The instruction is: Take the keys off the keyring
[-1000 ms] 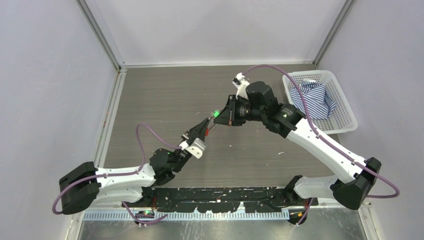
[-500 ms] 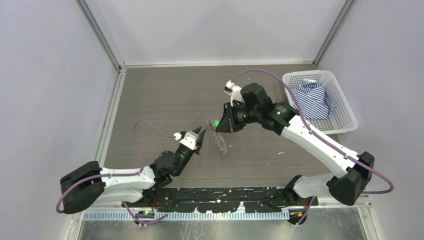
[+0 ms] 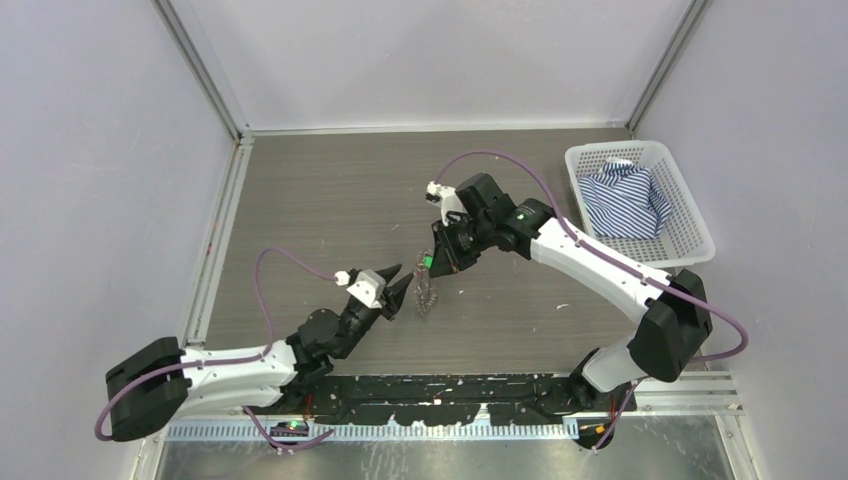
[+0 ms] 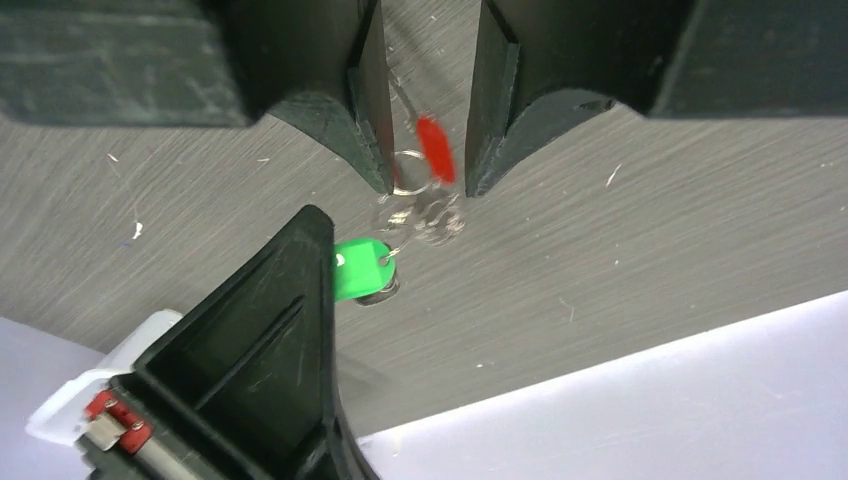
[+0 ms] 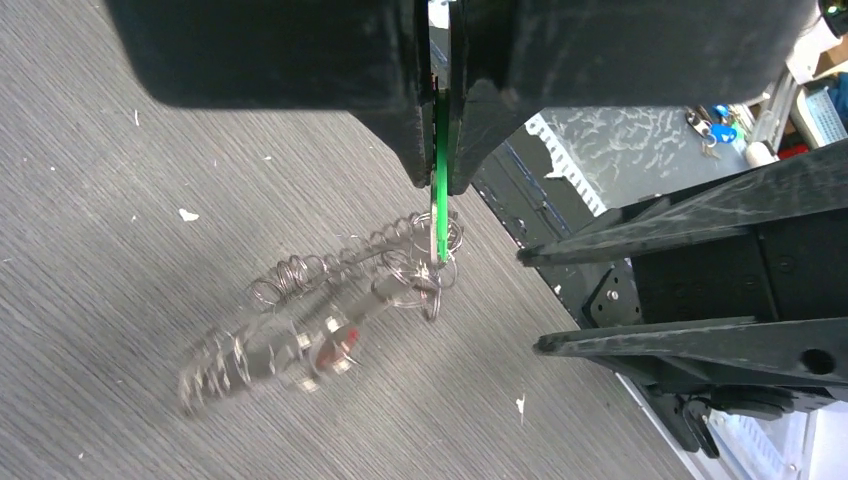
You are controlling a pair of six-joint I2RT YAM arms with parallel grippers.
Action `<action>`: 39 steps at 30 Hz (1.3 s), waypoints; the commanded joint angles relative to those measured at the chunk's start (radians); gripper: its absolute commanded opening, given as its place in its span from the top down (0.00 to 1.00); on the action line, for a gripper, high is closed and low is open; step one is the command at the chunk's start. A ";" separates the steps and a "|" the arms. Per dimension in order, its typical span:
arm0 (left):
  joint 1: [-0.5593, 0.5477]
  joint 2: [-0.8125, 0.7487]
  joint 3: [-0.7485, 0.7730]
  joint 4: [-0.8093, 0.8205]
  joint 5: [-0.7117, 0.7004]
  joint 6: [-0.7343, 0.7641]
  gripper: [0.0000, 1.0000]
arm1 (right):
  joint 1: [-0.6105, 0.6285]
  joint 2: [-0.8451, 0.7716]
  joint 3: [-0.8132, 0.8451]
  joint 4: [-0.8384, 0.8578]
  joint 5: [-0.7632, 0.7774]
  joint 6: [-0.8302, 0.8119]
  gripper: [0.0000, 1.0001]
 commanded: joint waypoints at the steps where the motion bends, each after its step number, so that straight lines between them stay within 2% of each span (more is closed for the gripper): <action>1: 0.002 -0.067 0.024 -0.096 0.052 -0.023 0.66 | 0.005 -0.003 0.042 0.036 -0.038 -0.044 0.99; 3: 0.004 -0.070 0.023 -0.117 0.052 -0.022 0.67 | 0.006 -0.006 0.044 0.050 -0.059 -0.040 0.99; 11: 0.007 0.038 0.021 0.002 -0.019 -0.023 0.67 | 0.007 -0.029 0.033 0.078 -0.066 -0.007 0.99; 17: 0.008 0.118 0.038 0.103 -0.004 -0.023 0.65 | 0.013 -0.039 0.036 0.084 -0.059 0.013 0.99; 21: 0.008 0.152 0.059 0.131 0.019 -0.021 0.61 | 0.018 -0.042 0.043 0.084 -0.063 0.024 0.99; 27: 0.007 0.197 0.073 0.175 -0.046 0.028 0.54 | 0.021 -0.085 0.041 0.099 -0.103 0.012 0.99; 31: 0.016 0.211 0.082 0.154 0.008 0.061 0.48 | 0.021 -0.098 0.014 0.106 -0.123 0.006 0.99; 39: 0.019 0.261 0.043 0.298 -0.031 0.046 0.49 | 0.021 -0.108 -0.024 0.140 -0.172 0.027 0.99</action>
